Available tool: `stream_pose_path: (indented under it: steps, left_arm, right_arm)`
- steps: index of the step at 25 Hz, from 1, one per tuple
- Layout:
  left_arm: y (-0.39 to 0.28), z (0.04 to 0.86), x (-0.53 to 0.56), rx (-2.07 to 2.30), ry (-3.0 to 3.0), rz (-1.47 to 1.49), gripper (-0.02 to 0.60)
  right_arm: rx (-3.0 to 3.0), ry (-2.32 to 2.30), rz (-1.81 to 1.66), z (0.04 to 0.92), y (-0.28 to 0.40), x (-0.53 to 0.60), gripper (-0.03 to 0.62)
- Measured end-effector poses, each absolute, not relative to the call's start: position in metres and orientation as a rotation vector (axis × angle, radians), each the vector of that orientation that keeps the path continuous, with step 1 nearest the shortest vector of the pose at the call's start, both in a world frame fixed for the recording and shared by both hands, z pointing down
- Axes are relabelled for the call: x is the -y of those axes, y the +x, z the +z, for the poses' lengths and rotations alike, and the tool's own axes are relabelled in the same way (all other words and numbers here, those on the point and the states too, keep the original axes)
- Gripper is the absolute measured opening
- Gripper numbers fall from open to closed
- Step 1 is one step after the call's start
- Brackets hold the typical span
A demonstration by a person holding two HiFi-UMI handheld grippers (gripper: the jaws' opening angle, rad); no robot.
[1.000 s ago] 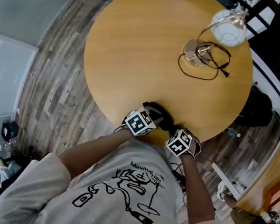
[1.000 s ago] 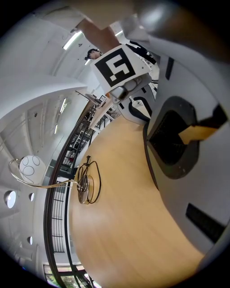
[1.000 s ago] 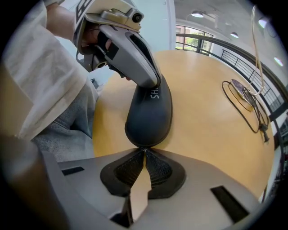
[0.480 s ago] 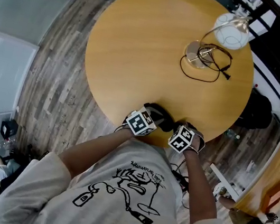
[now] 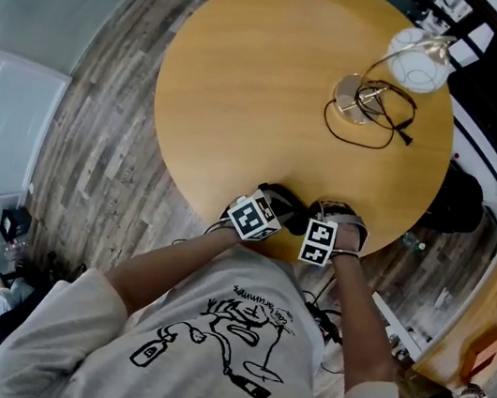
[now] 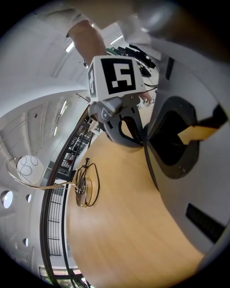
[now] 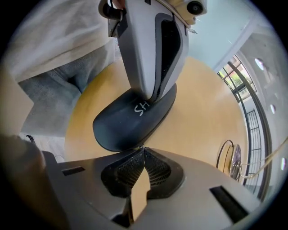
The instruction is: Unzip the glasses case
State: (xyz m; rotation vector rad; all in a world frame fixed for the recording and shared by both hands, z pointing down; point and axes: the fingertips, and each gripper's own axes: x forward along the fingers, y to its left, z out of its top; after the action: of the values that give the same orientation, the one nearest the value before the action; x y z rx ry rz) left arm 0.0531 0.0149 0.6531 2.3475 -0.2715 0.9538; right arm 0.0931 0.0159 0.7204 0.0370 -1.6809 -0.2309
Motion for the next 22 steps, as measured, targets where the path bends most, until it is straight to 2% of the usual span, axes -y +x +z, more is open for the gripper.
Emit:
stream_pose_path:
  steps: [16,22]
  left_arm:
    - [0.036,0.646,-0.022,0.29,2.313,0.957,0.008]
    - [0.036,0.649,-0.033,0.265,2.316,0.988,0.008]
  right_arm:
    - [1.825,0.145,0.162,0.715,0.083,-0.061,0.023]
    - [1.853,0.103,0.196,0.716,0.067,-0.079,0.023]
